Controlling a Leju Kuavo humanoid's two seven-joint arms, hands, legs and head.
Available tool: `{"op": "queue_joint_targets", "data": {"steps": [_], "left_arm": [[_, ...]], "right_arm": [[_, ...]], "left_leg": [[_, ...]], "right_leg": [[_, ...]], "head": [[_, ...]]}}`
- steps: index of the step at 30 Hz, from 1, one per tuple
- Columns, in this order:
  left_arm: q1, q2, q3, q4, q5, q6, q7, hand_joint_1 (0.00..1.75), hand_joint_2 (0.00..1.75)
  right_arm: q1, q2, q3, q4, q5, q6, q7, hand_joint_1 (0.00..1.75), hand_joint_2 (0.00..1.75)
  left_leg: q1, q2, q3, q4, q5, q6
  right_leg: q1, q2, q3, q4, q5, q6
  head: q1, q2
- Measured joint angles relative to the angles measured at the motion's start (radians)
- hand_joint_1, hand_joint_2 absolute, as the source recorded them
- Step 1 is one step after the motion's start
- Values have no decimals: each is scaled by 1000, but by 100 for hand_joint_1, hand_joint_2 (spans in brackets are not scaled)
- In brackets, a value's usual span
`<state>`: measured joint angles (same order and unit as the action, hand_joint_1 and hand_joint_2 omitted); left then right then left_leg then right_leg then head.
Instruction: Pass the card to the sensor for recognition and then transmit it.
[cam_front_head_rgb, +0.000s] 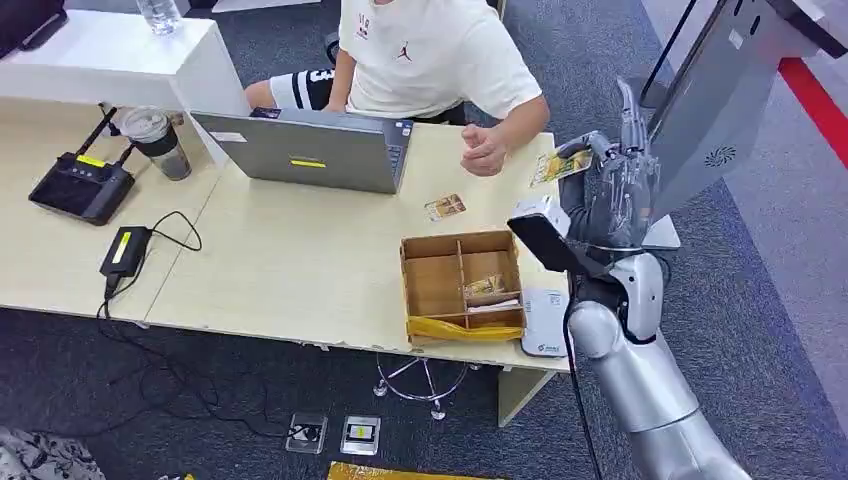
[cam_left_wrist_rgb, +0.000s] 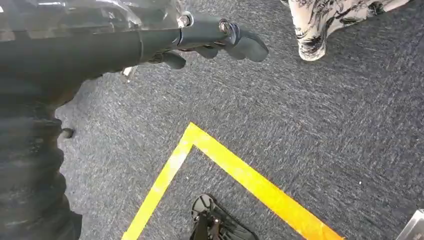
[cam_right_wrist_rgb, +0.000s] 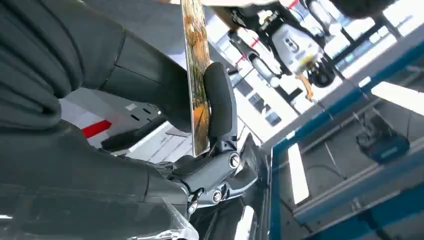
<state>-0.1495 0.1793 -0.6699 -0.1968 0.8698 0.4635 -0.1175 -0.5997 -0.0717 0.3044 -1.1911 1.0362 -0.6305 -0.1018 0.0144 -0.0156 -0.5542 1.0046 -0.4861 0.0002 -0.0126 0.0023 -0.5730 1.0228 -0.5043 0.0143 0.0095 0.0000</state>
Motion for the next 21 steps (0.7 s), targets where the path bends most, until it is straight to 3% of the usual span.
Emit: {"op": "queue_joint_targets", "data": {"steps": [2, 6, 11, 16, 21], "left_arm": [[0, -2, -3, 0, -3, 0, -1, 0, 175], [-2, -5, -4, 0, -8, 0, -2, 0, 175], [-2, -10, -5, 0, -8, 0, -10, 0, 175], [-2, -14, -9, 0, -3, 4, -12, 0, 175], [-2, -18, -10, 0, 9, 32, 0, 0, 175]], "right_arm": [[-47, 15, -10, 71, -74, -39, -41, 175, 175], [-143, 56, -57, 246, -241, -49, -113, 175, 175], [-173, 82, -90, 346, -169, -56, -107, 175, 175], [-230, 116, -150, 504, -43, -56, -51, 175, 175], [-237, 149, -164, 585, -7, -57, -37, 175, 175]], "left_leg": [[0, 0, 0, 0, 0, 0], [0, 0, 0, 0, 0, 0], [0, 0, -2, 0, 0, 0], [0, 0, -2, 0, 0, 0], [0, 0, -2, 0, 0, 0]], "right_leg": [[0, 0, 0, 0, 0, 0], [0, 0, 0, 0, 0, 0], [0, 0, -2, 0, 0, 0], [0, 0, -2, 0, 0, 0], [0, 0, -2, 0, 0, 0]], "head": [[0, 0], [0, 0], [0, 0], [0, 0], [0, 0]]}}
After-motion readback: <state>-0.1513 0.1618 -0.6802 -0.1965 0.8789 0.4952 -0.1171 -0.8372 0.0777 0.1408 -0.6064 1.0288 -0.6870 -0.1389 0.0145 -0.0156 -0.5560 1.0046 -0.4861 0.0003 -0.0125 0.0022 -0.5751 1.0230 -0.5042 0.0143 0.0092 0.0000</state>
